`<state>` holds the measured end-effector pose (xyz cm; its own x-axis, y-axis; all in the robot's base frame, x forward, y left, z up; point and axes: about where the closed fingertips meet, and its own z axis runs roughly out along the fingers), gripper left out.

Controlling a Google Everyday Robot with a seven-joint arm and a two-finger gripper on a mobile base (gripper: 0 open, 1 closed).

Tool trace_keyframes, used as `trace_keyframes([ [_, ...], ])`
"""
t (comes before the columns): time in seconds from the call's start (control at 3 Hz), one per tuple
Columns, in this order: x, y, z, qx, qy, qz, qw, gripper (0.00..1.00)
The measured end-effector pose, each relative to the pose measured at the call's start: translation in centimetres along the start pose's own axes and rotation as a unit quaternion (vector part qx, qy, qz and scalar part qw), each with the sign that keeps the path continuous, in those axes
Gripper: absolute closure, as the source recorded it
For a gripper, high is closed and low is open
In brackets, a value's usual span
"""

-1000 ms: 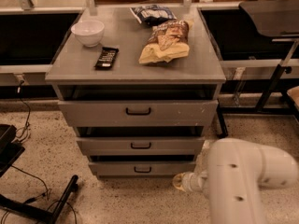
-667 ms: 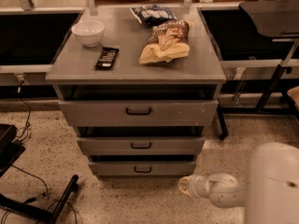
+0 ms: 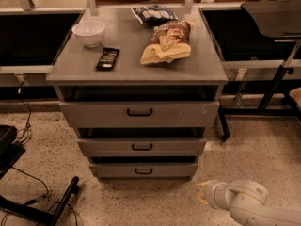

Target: Close bottom drawer

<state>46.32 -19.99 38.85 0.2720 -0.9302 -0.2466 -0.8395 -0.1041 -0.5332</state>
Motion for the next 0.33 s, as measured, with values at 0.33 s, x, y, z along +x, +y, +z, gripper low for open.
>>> trace_keyframes([
  [0.33, 0.97, -2.06, -3.79, 0.016, 0.038, -0.016, 0.999, 0.81],
])
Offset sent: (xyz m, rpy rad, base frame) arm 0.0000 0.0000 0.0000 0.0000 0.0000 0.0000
